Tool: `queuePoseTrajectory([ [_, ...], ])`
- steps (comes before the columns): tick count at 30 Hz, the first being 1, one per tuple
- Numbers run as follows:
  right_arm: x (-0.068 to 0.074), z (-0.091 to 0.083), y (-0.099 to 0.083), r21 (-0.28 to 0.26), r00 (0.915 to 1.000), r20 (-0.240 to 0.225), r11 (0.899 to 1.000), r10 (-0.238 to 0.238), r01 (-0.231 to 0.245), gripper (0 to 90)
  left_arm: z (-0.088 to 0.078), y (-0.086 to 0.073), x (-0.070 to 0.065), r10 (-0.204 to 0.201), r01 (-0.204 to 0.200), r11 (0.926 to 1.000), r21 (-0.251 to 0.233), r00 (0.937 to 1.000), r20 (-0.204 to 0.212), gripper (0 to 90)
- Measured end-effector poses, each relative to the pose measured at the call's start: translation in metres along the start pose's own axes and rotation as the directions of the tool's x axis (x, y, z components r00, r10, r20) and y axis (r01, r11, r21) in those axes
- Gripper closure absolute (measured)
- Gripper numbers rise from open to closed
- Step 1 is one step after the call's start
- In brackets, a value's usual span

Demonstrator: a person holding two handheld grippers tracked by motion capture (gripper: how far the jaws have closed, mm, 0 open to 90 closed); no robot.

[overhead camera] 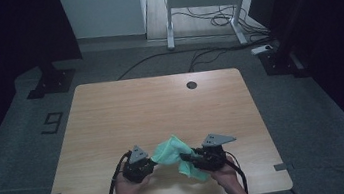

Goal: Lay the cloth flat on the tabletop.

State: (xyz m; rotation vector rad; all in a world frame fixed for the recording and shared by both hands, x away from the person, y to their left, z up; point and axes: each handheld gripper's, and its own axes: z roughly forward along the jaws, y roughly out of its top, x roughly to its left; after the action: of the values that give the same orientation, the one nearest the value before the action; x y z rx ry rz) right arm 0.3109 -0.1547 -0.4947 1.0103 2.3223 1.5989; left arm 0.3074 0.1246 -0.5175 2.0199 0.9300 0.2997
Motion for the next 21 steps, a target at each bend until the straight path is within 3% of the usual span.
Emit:
queuePoseTrajectory([
  [6, -0.006, -0.002, -0.004, 0.001, 0.9993, 0.036, 1.0, 0.007, -0.007, 65.2, -0.019, 0.005, -0.007, 0.04, -0.04, 0.9991, 0.011, 0.9991, 0.012, 86.1],
  [10, -0.004, -0.002, -0.005, 0.003, 0.9981, 0.059, 1.0, -0.021, 0.021, 51.0, -0.023, 0.005, -0.012, 0.061, -0.061, 0.9979, 0.023, 0.9982, 0.001, 86.2],
  [17, 0.006, -0.007, 0.002, -0.052, 0.996, 0.062, 0.996, -0.065, 0.068, 34.8, -0.025, 0.004, -0.008, 0.049, -0.049, 0.9985, 0.025, 0.9988, -0.006, 86.1],
  [21, 0.013, -0.006, 0.006, -0.062, 0.994, 0.051, 0.993, -0.097, 0.1, 35.2, -0.026, 0.004, -0.009, 0.048, -0.048, 0.9986, 0.022, 0.9989, -0.004, 86.1],
])
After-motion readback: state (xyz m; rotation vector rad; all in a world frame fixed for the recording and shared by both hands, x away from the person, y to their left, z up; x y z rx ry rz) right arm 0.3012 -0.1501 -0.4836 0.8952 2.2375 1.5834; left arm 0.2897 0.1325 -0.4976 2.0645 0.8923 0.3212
